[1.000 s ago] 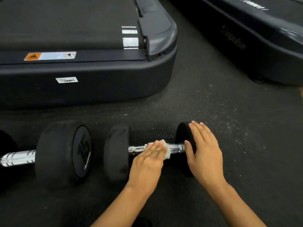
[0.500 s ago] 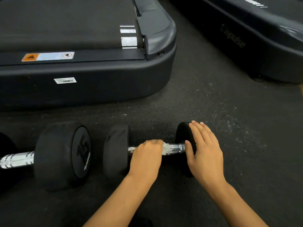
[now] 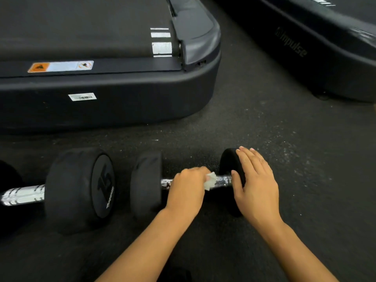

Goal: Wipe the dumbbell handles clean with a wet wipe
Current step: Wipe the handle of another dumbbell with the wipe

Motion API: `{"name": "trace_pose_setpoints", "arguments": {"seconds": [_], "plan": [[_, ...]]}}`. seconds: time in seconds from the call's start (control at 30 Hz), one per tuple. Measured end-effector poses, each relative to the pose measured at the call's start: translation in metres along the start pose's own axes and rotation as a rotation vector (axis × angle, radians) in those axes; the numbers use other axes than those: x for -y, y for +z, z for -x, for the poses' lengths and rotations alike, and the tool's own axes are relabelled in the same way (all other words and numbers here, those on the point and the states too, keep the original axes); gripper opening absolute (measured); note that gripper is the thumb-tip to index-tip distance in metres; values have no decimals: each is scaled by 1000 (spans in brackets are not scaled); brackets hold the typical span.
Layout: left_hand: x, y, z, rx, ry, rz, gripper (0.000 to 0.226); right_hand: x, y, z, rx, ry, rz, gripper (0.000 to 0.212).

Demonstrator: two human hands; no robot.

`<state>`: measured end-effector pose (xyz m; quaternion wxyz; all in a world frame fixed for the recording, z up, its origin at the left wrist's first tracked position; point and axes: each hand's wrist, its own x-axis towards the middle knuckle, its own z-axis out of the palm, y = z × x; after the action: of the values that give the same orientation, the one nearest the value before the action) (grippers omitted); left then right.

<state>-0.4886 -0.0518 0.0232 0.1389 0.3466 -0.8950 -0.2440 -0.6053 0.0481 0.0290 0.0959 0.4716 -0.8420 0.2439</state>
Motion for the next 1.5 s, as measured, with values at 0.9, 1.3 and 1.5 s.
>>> {"name": "trace_pose_setpoints", "arguments": {"seconds": [0.9, 1.3, 1.5], "plan": [[0, 31, 3, -126, 402, -69, 33, -1, 1, 1, -43, -21, 1, 47], [14, 37, 15, -238, 558, -157, 36, -1, -1, 4, -35, -27, -2, 47], [-16, 30, 0, -92, 374, -131, 29, -2, 1, 5, -42, -66, 37, 48]]}}
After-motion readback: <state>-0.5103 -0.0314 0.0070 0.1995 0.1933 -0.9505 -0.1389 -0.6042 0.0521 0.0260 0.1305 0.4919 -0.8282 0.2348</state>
